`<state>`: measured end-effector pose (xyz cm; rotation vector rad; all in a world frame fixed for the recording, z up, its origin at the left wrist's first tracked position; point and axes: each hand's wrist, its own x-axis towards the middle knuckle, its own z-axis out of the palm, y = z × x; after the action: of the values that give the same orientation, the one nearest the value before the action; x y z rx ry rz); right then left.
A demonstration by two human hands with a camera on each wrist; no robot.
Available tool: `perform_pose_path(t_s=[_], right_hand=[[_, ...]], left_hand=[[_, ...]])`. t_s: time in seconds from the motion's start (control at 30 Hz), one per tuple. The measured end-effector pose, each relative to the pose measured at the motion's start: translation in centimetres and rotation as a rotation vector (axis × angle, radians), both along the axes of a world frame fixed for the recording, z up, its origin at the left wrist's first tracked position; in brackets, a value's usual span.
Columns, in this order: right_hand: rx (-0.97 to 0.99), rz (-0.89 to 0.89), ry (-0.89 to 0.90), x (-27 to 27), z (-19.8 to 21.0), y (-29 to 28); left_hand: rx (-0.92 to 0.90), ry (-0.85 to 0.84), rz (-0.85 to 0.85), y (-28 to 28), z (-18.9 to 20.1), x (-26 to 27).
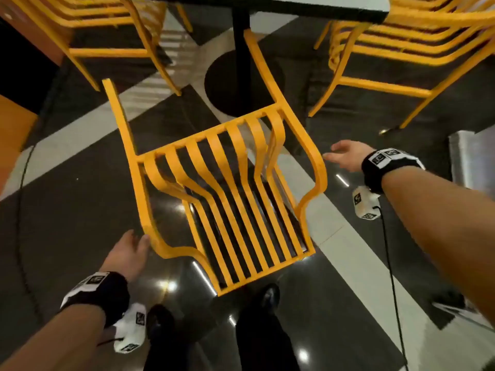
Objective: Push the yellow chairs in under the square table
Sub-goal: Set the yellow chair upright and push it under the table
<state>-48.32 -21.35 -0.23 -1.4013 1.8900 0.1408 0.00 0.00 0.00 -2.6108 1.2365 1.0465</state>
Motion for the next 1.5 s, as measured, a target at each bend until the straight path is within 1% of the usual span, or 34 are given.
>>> perform_pose_path(t_s=[0.03,0.1,0.17,0.23,0.3,0.33,0.37,0.47,0.6,0.7,0.9,1.07,1.13,1.17,1.23,1.27,1.33,1.37,1.43,1.47,1.5], right_hand=[[0.055,0.028,0.011,0.5,-1.4,0.0],[0.144,0.029,-0.002,1.3,-3.9,0.6],[0.199,-0.047,-0.066,2.0,-6.5,2.0],[0.155,-0.166,-0.145,2.2,-8.8,2.8],[0.061,-0.339,-0.25,2.5,-10.5,3.3],[0.022,-0.418,-0.276,2.8,-10.8,3.6],[-0.002,-0.466,-0.275,3.2,-10.9,3.7],[-0.006,-0.511,-0.235,4.6,-10.3,4.6],[-0.021,-0.606,-0.219,7.5,-8.6,6.6],[-0.051,-0.655,-0.179,10.5,-6.4,7.5],[-0.07,-0.596,-0.089,17.0,0.7,8.6],[-0.044,-0.619,-0.084,21.1,7.1,10.6],[-0.052,-0.593,-0.084,22.5,9.1,11.3],[-0.044,-0.627,-0.099,22.9,9.8,11.6],[-0.092,-0.821,-0.167,23.9,11.9,12.3],[-0.094,-0.873,-0.202,24.0,12.5,12.2],[-0.103,-0.906,-0.234,24.3,13.7,11.9],[-0.105,-0.905,-0.249,24.2,14.1,11.6],[-0.115,-0.93,-0.284,24.1,14.7,11.2],[-0.119,-0.935,-0.287,23.8,14.9,11.0],[-0.114,-0.933,-0.299,23.5,14.9,10.8]], left_hand=[[0.006,0.004,0.033,-0.4,-1.2,-0.5],[0.01,0.024,0.108,-1.1,-3.4,-1.2],[0.035,0.045,0.221,-1.3,-5.3,-1.8],[0.026,0.062,0.302,-1.2,-6.8,-1.9],[0.004,0.089,0.338,-1.2,-7.6,-1.8],[-0.018,0.107,0.345,-1.1,-8.1,-1.7],[-0.036,0.133,0.349,-0.8,-8.6,-1.2],[-0.058,0.168,0.338,-0.3,-8.4,0.1],[-0.162,0.159,0.321,-1.3,-5.7,2.4],[-0.223,0.185,0.292,-3.1,-3.3,6.4],[-0.315,0.146,0.169,-7.6,1.3,15.0],[-0.384,0.176,0.075,-9.3,5.2,18.9],[-0.457,0.175,0.042,-9.3,6.9,19.3],[-0.526,0.183,0.022,-9.2,7.5,19.2],[-0.667,0.186,-0.049,-8.8,8.5,18.7],[-0.717,0.149,-0.1,-8.4,8.7,18.4],[-0.78,0.079,-0.179,-7.0,8.8,17.5],[-0.788,0.07,-0.199,-5.8,8.9,16.7],[-0.727,0.14,-0.225,-2.9,8.1,15.1],[-0.625,0.192,-0.226,-1.3,7.6,14.2],[-0.469,0.233,-0.234,0.7,6.8,13.5]])
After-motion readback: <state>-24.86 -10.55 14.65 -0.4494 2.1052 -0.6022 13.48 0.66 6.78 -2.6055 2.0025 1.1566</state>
